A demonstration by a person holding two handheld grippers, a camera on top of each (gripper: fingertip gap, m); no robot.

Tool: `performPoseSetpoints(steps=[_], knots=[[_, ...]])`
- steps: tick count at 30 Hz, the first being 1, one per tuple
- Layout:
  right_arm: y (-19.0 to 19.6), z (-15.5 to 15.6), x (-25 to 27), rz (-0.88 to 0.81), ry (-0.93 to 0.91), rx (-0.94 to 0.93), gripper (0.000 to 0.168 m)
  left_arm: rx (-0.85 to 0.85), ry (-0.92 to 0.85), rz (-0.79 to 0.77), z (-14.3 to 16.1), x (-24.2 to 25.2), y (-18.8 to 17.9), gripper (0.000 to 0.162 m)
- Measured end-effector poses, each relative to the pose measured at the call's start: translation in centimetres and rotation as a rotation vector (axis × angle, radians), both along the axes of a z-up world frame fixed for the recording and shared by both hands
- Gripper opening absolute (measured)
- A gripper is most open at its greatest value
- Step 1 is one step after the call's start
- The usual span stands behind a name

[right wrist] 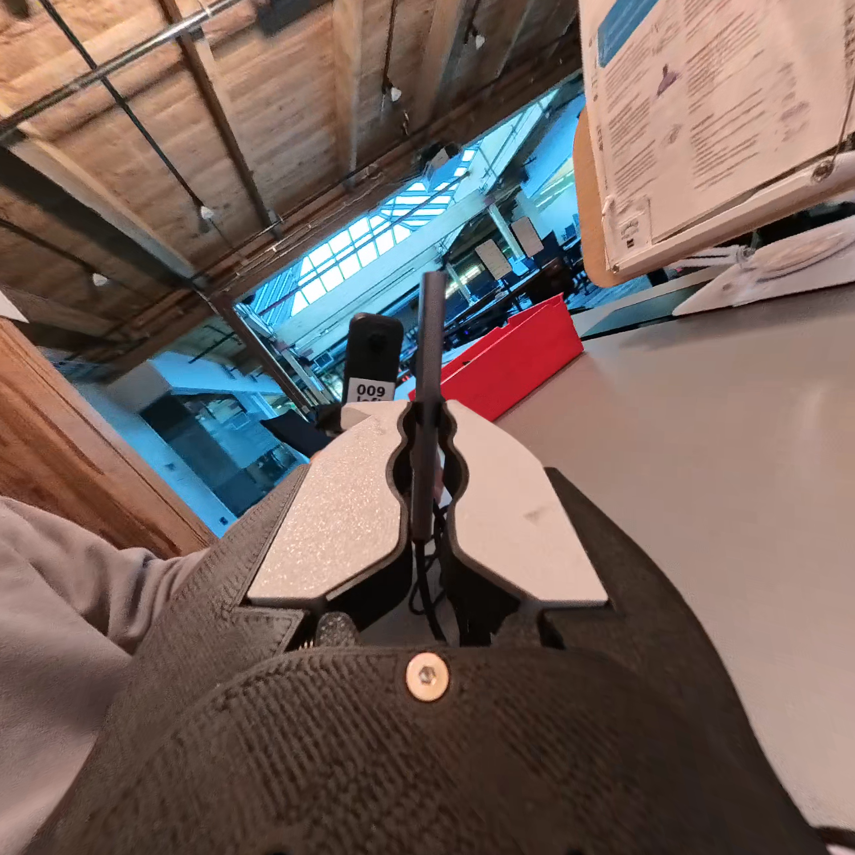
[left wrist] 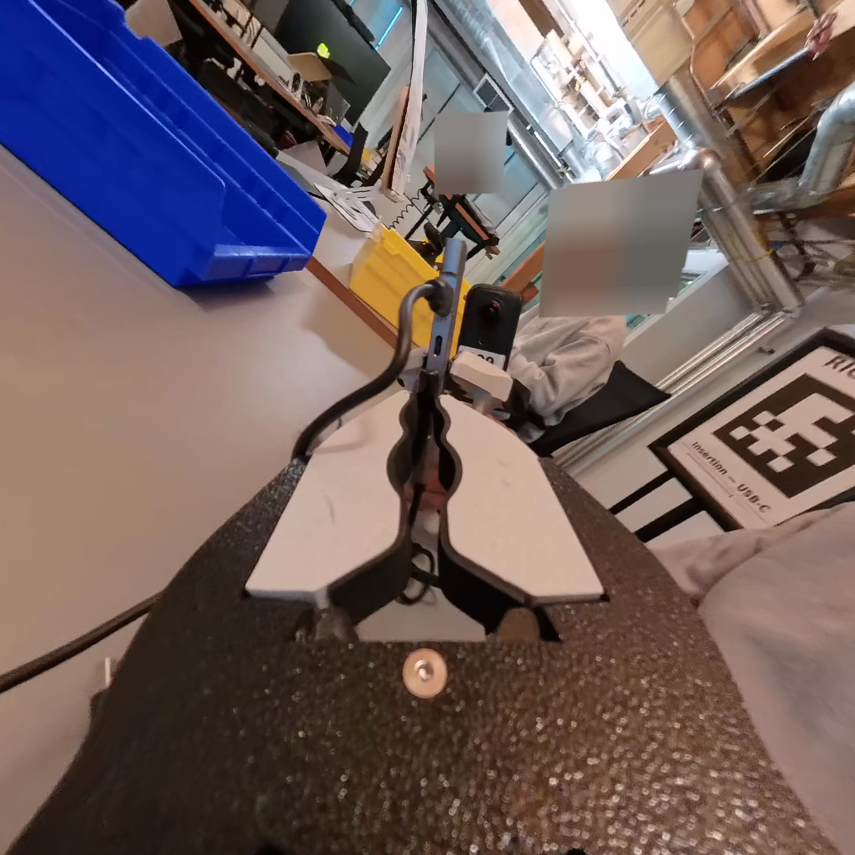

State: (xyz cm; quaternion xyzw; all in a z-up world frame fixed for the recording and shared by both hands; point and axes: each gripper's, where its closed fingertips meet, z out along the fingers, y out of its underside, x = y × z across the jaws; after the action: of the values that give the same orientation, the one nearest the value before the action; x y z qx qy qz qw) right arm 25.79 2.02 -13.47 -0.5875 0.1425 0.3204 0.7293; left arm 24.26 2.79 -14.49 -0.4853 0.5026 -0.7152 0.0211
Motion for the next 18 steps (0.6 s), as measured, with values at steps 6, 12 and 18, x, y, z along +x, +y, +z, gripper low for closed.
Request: performPoseSetpoints(steps=[6, 12, 18], knots=[[-0.1, -0.1, -0.2, 0.064, 0.078, 0.025, 0.01, 0.122, -0.061, 0.009, 0.2, 0.2, 0.0, 0.008], [-0.2, -0.4, -0.9, 0.098, 0.025, -0.013, 0.01, 0.167, -0.04, -0.047, -0.1, -0.3, -0.2, 0.007], [0.1, -1.4, -1.8, 0.137, -0.057, -0.098, 0.01, 0.403, 0.022, -0.138, -1.5, -1.3, 0.0, 0.007]])
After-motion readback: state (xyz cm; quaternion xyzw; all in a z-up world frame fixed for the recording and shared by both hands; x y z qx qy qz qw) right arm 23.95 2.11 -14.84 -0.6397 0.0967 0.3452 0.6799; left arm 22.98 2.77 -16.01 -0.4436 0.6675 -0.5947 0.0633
